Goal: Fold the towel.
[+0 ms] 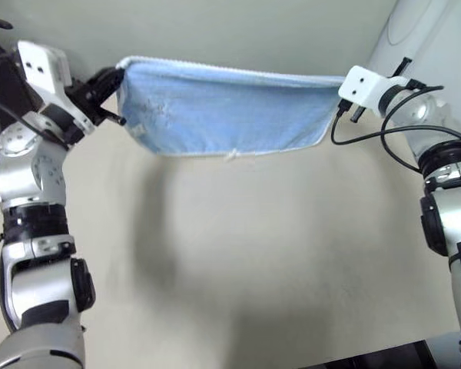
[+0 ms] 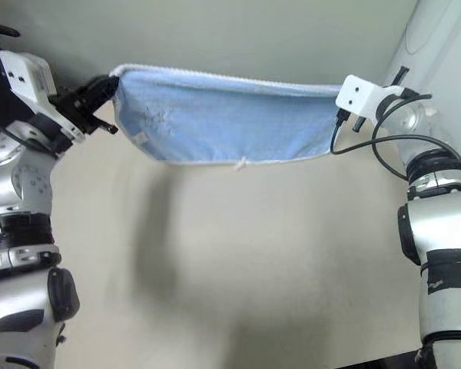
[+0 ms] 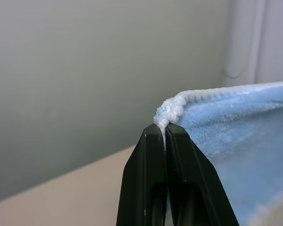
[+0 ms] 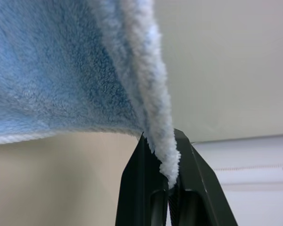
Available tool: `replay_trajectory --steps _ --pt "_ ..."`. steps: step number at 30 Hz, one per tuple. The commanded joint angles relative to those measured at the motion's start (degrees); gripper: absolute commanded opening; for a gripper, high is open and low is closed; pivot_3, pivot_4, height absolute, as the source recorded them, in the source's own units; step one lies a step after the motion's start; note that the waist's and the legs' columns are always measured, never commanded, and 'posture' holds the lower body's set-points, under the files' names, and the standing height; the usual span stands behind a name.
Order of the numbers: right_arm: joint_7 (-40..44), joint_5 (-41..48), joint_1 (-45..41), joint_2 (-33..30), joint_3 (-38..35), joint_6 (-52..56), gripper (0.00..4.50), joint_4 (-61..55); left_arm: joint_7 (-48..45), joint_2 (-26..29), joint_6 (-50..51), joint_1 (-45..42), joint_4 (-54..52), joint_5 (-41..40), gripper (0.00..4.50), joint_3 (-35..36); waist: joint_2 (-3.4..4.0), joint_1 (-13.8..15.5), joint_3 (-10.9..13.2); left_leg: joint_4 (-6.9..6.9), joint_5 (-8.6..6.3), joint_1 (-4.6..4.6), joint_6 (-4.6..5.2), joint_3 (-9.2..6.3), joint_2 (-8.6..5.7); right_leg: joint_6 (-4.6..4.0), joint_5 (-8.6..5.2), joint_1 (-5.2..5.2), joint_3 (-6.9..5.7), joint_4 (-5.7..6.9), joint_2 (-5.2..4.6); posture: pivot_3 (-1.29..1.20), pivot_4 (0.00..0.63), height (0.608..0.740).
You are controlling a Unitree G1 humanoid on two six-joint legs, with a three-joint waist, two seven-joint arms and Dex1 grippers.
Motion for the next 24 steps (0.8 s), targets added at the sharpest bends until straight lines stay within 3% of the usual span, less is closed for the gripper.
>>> replay_trajectory --steps 1,9,12,17,24 --pt "7.5 5.4 -0.1 -5.7 -4.6 -2.5 0.03 -1.3 -6.7 5.0 1.6 6.7 -7.7 -3.3 0.0 3.3 -0.01 -0.6 0.0 0.02 0.01 -0.04 -0.01 0.02 0.0 0.0 0.0 -0.1 0.0 -0.03 0.0 0.0 0.15 0.74" --pt "37.1 15.8 11.2 -11.0 -8.7 -8.7 0.03 -7.4 -16.4 12.6 15.5 36.6 -32.8 -15.3 0.0 14.9 -0.11 -1.9 -0.1 -0.03 0.06 -0.09 -0.12 0.06 0.04 0.08 -0.05 -0.33 0.01 -0.04 0.1 0.0 0.15 0.74" --pt "50.2 20.8 20.5 -12.3 -9.2 -8.7 0.03 -14.0 -17.6 13.1 18.4 47.6 -40.7 -16.5 0.0 19.7 -0.11 -1.9 -0.1 0.01 0.05 -0.06 -0.13 0.09 0.05 0.07 -0.05 -0.28 0.04 -0.02 0.09 0.0 0.15 0.74" --pt "62.1 27.5 30.4 -15.1 -10.3 -2.3 0.03 -26.3 -18.6 11.8 22.8 60.4 -48.7 -20.3 0.0 27.4 -0.06 -1.5 0.0 0.05 0.02 0.04 -0.07 0.17 0.05 0.03 -0.05 -0.1 0.06 0.02 0.07 0.0 0.15 0.74" --pt "69.1 31.3 33.5 -17.7 -10.2 5.3 0.03 -33.4 -18.5 8.0 25.5 74.1 -55.4 -22.4 0.0 32.2 0.0 -0.8 0.0 -0.08 -0.5 2.52 0.93 0.14 0.08 -0.12 0.08 2.56 0.05 -0.61 0.08 0.0 0.15 0.74"
